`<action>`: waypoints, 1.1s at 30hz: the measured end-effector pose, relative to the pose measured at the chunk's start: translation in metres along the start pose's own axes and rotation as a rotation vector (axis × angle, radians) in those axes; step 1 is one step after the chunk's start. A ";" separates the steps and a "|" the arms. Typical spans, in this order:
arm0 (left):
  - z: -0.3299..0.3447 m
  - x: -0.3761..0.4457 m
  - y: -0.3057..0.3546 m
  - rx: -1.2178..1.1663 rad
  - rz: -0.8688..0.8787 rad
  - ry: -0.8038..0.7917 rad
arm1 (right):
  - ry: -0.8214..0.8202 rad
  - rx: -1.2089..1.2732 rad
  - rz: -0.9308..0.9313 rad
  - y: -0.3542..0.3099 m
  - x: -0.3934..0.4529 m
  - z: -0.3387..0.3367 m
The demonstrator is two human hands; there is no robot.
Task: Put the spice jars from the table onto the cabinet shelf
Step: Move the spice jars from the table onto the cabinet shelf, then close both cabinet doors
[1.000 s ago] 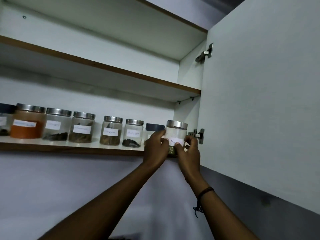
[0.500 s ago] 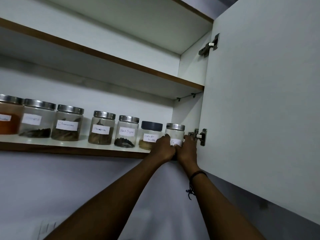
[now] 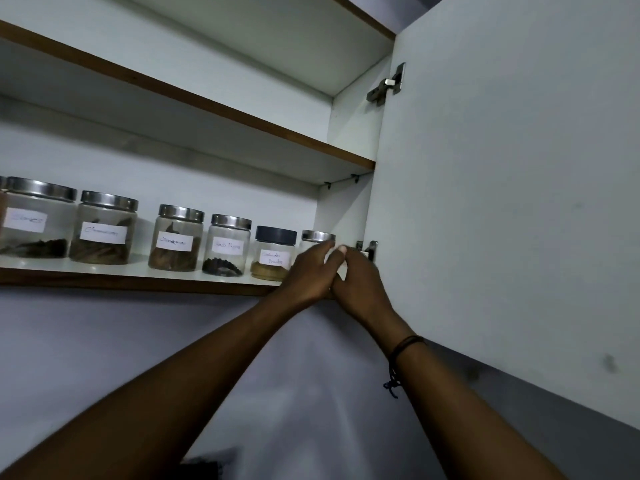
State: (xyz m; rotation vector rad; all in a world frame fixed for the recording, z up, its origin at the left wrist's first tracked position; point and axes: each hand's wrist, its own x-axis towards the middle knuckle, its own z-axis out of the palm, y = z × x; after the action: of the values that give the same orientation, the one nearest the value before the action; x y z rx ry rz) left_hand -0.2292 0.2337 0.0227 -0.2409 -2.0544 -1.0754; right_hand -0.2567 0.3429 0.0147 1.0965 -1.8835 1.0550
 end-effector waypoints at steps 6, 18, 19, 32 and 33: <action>0.010 -0.023 0.086 -0.210 0.216 0.023 | 0.154 -0.268 -0.123 -0.052 -0.014 -0.087; 0.098 -0.049 0.197 -0.402 0.392 -0.117 | 0.343 -0.852 0.036 -0.072 -0.072 -0.226; 0.106 -0.051 0.204 -0.381 0.412 -0.140 | 0.368 -0.942 0.066 -0.070 -0.078 -0.236; 0.171 -0.072 0.249 -0.073 0.571 -0.178 | 0.311 -0.426 0.230 -0.050 -0.123 -0.296; 0.170 -0.073 0.249 -0.063 0.575 -0.177 | 0.318 -0.412 0.231 -0.051 -0.124 -0.296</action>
State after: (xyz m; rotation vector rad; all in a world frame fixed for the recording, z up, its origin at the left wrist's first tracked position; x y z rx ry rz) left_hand -0.1532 0.5313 0.0669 -0.9245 -1.9214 -0.7758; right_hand -0.1120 0.6322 0.0475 0.4560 -1.8797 0.8493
